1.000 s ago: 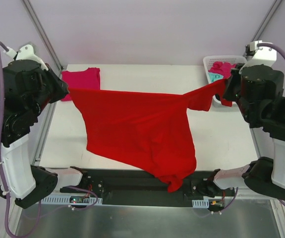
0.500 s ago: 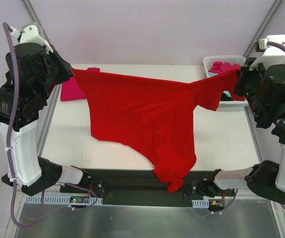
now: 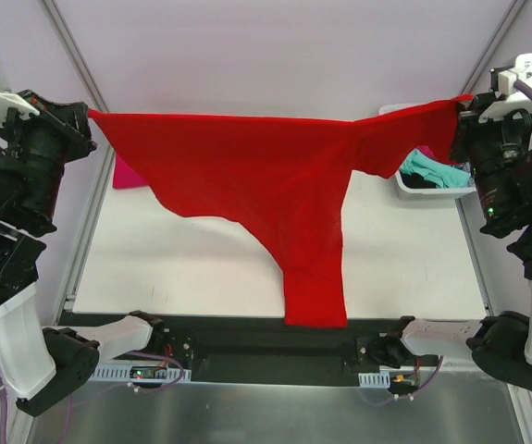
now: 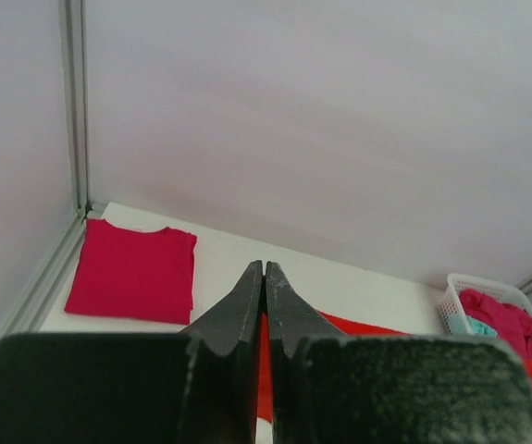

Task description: Fold and stack the t-shirts

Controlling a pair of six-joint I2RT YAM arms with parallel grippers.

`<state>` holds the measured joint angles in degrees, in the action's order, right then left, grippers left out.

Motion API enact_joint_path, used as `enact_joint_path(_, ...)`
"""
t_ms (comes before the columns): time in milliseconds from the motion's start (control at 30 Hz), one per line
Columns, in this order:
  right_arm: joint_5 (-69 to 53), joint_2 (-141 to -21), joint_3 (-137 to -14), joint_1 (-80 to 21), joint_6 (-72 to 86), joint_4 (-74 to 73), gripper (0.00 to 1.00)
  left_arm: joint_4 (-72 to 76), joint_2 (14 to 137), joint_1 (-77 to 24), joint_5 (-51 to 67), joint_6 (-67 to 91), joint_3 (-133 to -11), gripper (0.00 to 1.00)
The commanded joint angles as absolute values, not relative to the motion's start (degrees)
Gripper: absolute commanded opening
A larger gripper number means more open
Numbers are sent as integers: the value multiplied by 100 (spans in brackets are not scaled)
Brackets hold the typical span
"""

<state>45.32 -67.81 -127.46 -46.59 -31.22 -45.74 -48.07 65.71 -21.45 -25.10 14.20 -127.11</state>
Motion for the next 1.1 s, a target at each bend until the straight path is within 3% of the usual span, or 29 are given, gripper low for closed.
enact_joint_path(0, 4737, -6838, -12999, -4640, -4076, -3797, 1, -4043, 6451, -2180, -2909, 879, -12674, 0)
enact_joint_path(333, 5168, -6373, -12956, -5115, -4228, -3647, 1, -4025, 6004, -2180, -2866, 896, -12384, 0)
enact_joint_path(633, 4720, -5616, -12559, -5168, -2348, -5498, 1, -4559, 5370, -2180, -2619, 1370, -11838, 0)
enact_joint_path(833, 4009, -5493, -12840, -5159, -1162, -6624, 1, -5246, 5291, -2180, -2171, 1933, -12172, 0)
enact_joint_path(1067, 2157, -5695, -12867, -5159, -18, -7154, 1, -6098, 5291, -2171, -1530, 2881, -12410, 0)
